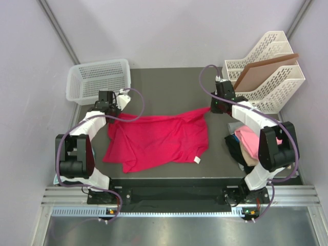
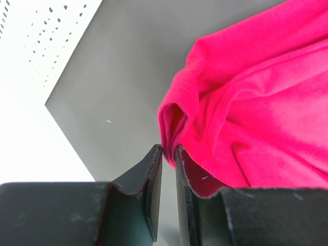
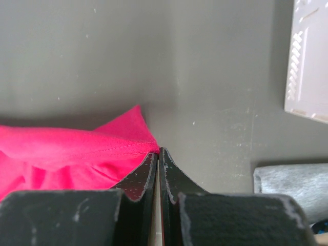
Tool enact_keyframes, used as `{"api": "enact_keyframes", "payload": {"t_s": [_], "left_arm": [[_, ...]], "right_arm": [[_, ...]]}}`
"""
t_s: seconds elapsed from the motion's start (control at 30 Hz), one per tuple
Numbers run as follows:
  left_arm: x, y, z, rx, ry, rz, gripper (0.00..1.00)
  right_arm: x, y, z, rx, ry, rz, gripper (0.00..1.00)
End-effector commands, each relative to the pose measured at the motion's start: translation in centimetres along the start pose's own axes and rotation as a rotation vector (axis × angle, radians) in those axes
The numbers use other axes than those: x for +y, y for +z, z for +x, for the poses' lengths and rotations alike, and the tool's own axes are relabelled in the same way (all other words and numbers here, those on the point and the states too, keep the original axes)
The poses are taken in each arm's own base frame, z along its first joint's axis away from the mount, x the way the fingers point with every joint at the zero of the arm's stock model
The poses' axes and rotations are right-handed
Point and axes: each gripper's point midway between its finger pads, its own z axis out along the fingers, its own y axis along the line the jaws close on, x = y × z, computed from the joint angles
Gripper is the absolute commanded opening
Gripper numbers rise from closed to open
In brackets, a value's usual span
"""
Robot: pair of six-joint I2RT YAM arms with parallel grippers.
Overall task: Fold and stack the t-shirts
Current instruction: Flatten out the tshirt
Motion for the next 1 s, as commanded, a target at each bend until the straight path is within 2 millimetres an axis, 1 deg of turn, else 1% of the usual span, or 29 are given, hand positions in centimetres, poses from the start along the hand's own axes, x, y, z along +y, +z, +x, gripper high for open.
{"api": "enact_keyframes", "payload": {"t_s": [0.0, 0.03, 0.1, 0.13, 0.17, 0.23, 0.27, 0.3, 0.33, 0.4, 0.43, 0.47, 0.5, 0.53, 0.57, 0.63, 0.67, 0.7, 0.73, 0.77, 0.8, 0.83, 0.87, 0.9, 0.97], "left_arm": [[0.2, -0.6, 0.3, -0.014, 0.022, -0.023, 0.22], [0.0, -0.3, 0.8, -0.002, 0.024, -0.026, 0.22], [0.8, 0.0, 1.0, 0.0, 0.041, -0.065, 0.22], [0.9, 0.2, 1.5, 0.012, 0.047, -0.075, 0.23], [1.4, 0.3, 1.5, 0.011, 0.05, -0.092, 0.24], [2.2, 0.3, 1.0, 0.0, 0.05, -0.115, 0.31], [3.3, 0.2, 1.5, 0.01, 0.031, -0.139, 0.38], [3.9, 0.0, 1.5, 0.009, 0.028, -0.16, 0.4], [5.1, -0.3, 1.0, -0.008, 0.015, -0.191, 0.4], [6.6, -1.0, 0.5, -0.032, -0.001, -0.233, 0.44], [7.6, -1.5, 0.3, -0.04, -0.012, -0.258, 0.46], [8.0, -1.7, 0.2, -0.043, -0.012, -0.274, 0.49], [8.6, -2.2, -0.2, -0.056, -0.015, -0.294, 0.49], [8.8, -2.5, -0.3, -0.064, -0.018, -0.303, 0.5], [8.9, -3.3, -0.7, -0.081, -0.023, -0.306, 0.5], [8.2, -4.0, -1.1, -0.105, -0.022, -0.265, 0.52], [6.5, -4.5, -1.2, -0.121, -0.02, -0.187, 0.52], [5.4, -4.7, -1.1, -0.119, -0.02, -0.14, 0.52], [4.0, -4.9, -1.3, -0.123, -0.009, -0.085, 0.5], [1.3, -5.4, -0.7, -0.113, 0.008, 0.031, 0.48], [0.0, -5.6, -0.5, -0.106, 0.018, 0.077, 0.47], [-1.9, -5.4, 0.2, -0.09, 0.045, 0.13, 0.45], [-3.2, -5.6, 0.5, -0.081, 0.087, 0.154, 0.44], [-4.6, -5.1, 1.8, -0.051, 0.106, 0.176, 0.43], [-5.8, -4.5, 2.4, -0.038, 0.145, 0.187, 0.4]], "right_arm": [[-0.5, -2.3, -5.2, -0.144, 0.009, 0.017, 0.0], [-0.8, -2.4, -5.4, -0.149, 0.013, 0.024, 0.0], [-0.8, -2.4, -5.6, -0.154, 0.01, 0.026, 0.0], [-0.9, -2.4, -5.7, -0.155, 0.011, 0.028, 0.0], [-0.8, -2.4, -5.6, -0.154, 0.011, 0.02, 0.0], [-0.6, -2.3, -5.5, -0.149, 0.011, 0.014, 0.0], [-0.7, -2.2, -5.4, -0.145, 0.011, 0.015, 0.0], [-0.7, -2.1, -5.4, -0.146, 0.008, 0.015, 0.0], [-0.7, -2.1, -5.3, -0.143, 0.009, 0.014, 0.0], [-0.7, -2.1, -5.3, -0.146, 0.004, 0.015, 0.0], [-0.7, -2.0, -5.2, -0.143, 0.002, 0.015, 0.0], [-0.8, -1.9, -5.1, -0.142, 0.002, 0.017, 0.0], [-0.7, -1.8, -5.0, -0.139, -0.001, 0.016, 0.0], [-0.8, -1.7, -4.9, -0.134, 0.001, 0.017, 0.0], [-0.8, -1.7, -4.9, -0.133, -0.001, 0.018, 0.0], [-0.8, -1.7, -4.8, -0.133, -0.001, 0.018, 0.0], [-0.8, -1.6, -4.8, -0.131, -0.002, 0.017, 0.0], [-0.8, -1.6, -4.8, -0.131, -0.001, 0.018, 0.0], [-0.8, -1.6, -4.7, -0.128, -0.001, 0.018, 0.0], [-0.8, -1.6, -4.7, -0.129, -0.001, 0.017, 0.0], [-0.8, -1.5, -4.7, -0.127, 0.0, 0.016, 0.0], [-0.7, -1.5, -4.7, -0.128, 0.0, 0.014, 0.0], [-0.7, -1.5, -4.7, -0.126, 0.0, 0.012, 0.0], [-0.7, -1.5, -4.7, -0.126, 0.003, 0.011, 0.0], [-0.6, -1.5, -4.7, -0.125, 0.004, 0.008, 0.0]]}}
